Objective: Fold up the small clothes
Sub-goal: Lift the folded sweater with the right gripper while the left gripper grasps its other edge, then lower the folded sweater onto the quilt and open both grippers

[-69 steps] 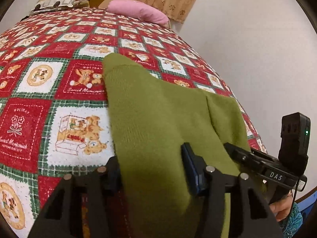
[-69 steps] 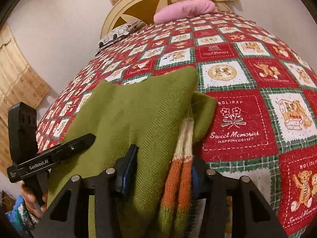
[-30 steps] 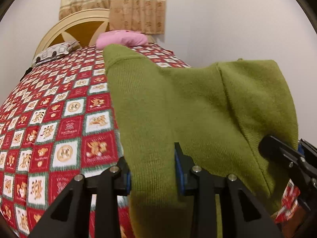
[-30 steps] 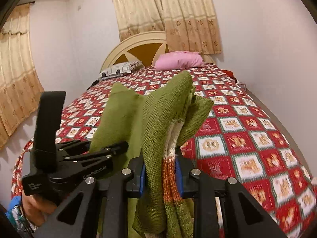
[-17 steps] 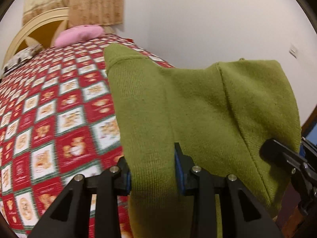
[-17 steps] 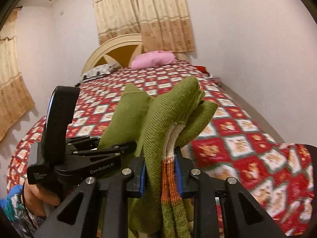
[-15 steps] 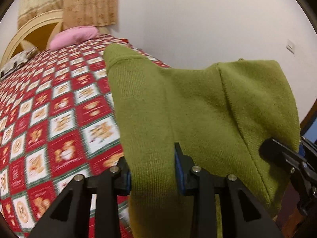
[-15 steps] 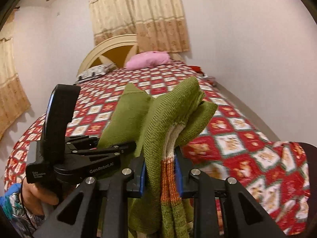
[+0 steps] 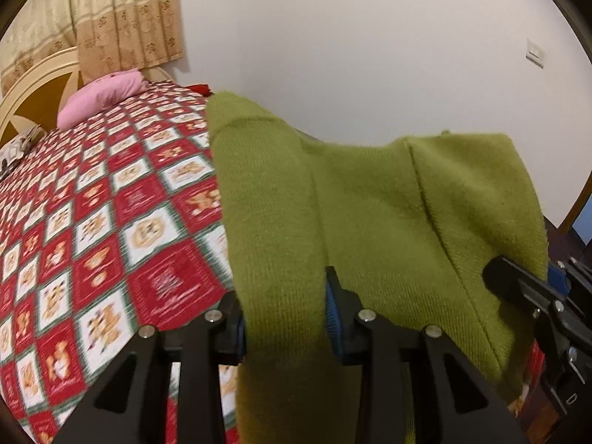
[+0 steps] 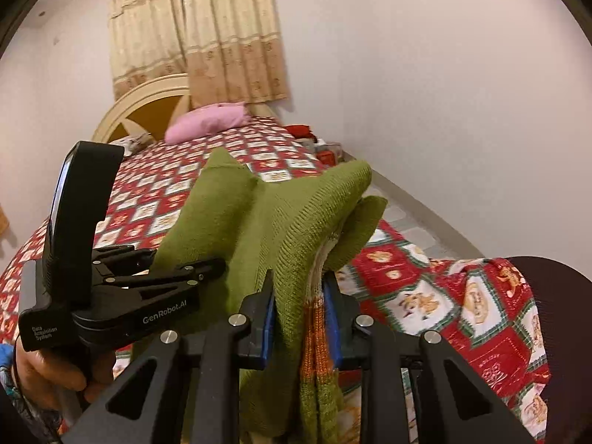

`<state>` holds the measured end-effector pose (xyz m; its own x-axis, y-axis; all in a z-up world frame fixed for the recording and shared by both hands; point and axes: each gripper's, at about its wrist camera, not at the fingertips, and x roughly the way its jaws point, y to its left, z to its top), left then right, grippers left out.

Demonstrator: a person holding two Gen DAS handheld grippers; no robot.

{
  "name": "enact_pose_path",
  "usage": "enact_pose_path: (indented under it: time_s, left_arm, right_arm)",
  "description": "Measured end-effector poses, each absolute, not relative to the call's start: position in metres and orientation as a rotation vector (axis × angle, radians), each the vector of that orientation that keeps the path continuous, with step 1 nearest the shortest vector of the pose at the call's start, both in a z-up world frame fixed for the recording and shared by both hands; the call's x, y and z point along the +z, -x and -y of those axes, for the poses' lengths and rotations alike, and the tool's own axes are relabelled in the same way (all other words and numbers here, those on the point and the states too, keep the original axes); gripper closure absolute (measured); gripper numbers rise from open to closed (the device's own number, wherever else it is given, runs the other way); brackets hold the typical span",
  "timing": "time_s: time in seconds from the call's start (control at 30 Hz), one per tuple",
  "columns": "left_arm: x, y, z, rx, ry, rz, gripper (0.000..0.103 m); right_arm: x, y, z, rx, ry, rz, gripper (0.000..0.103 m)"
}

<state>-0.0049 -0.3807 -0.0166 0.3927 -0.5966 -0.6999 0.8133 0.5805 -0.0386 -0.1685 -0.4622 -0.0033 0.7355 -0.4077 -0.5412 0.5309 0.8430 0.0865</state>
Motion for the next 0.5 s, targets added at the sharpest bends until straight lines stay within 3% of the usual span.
enact_pose_path:
  time_s: [0.27,0.43,0.5]
  left_arm:
    - [-0.051,-0.013,0.405,-0.875,-0.320,-0.792,0.064]
    - [-0.063,-0.037,0.402,-0.848,-0.210,-0.918,0.034]
    - [-0.067,-0.045,0.400,-0.858,-0.163,-0.974,0.029]
  right_arm:
    - [-0.044,0.147,0.510,-0.599,-0.280,-0.642,0.080]
    - [-0.077,0.141,0.538,-0.603,-0.386,-0.716,0.080]
    - [-0.080,0.145,0.548,-0.588,-0.455,-0.709,0.079]
